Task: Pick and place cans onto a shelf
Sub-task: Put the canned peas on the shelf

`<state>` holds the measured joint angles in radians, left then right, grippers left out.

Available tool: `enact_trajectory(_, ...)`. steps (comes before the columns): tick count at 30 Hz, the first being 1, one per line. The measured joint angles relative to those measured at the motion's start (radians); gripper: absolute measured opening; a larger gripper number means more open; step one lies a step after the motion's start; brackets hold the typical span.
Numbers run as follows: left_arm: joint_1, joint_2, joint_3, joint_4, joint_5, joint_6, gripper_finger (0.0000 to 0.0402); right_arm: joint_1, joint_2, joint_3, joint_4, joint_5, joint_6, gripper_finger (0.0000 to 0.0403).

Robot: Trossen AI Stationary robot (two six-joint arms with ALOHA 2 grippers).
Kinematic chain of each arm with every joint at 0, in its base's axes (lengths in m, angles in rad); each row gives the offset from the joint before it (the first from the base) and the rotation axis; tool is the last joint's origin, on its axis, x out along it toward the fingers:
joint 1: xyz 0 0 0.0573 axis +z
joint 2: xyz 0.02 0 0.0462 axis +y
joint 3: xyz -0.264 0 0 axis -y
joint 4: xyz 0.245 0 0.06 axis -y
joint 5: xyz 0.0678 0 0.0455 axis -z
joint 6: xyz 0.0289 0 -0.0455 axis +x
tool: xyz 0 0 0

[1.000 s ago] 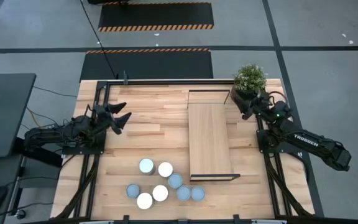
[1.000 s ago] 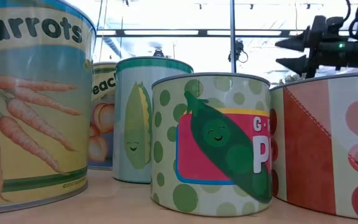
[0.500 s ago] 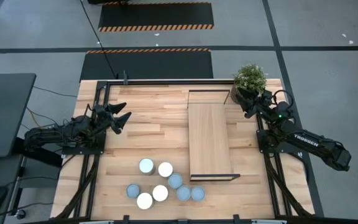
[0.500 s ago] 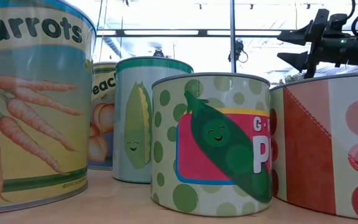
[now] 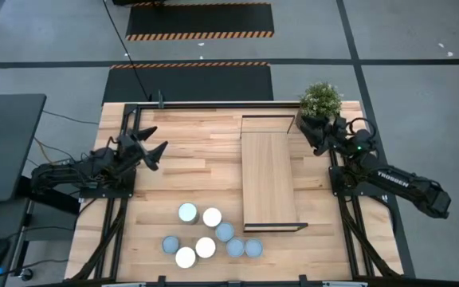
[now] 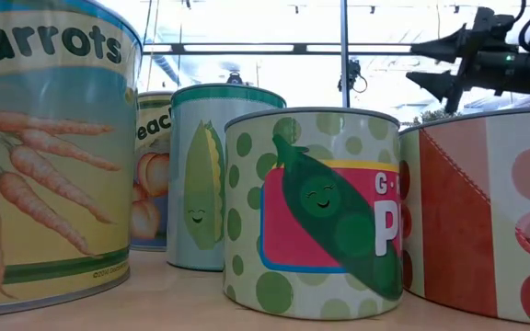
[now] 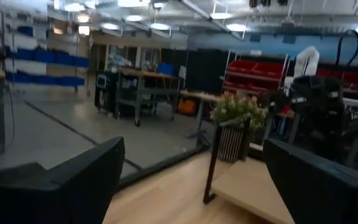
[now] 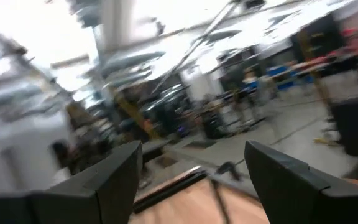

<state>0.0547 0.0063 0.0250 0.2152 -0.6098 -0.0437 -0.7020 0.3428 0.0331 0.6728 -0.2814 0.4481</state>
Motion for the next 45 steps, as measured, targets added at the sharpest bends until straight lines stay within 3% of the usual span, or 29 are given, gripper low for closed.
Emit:
enact_trajectory(13, 0.0, 0.0, 0.0, 0.141, 0.0, -0.001, 0.0389, 0.066, 0.232, 0.115, -0.001, -0.027, -0.152, 0.029)
enact_trajectory(23, 0.0, 0.0, 0.0, 0.154, 0.014, 0.061, 0.0389, 0.219, 0.422, 0.224, -0.016, -0.025, -0.285, 0.029)
enact_trajectory(31, -0.002, 0.007, 0.0, 0.145, 0.283, 0.049, 0.0389, 0.352, 0.571, 0.311, -0.046, 0.057, -0.356, 0.029)
enact_trajectory(41, -0.002, 0.122, 0.0, 0.18, 0.293, 0.003, 0.0389, 0.565, 0.795, 0.432, -0.076, 0.238, -0.432, 0.029)
enact_trajectory(45, -0.002, 0.162, 0.0, 0.185, 0.293, 0.017, 0.0389, 0.62, 0.855, 0.517, -0.156, 0.264, -0.452, 0.029)
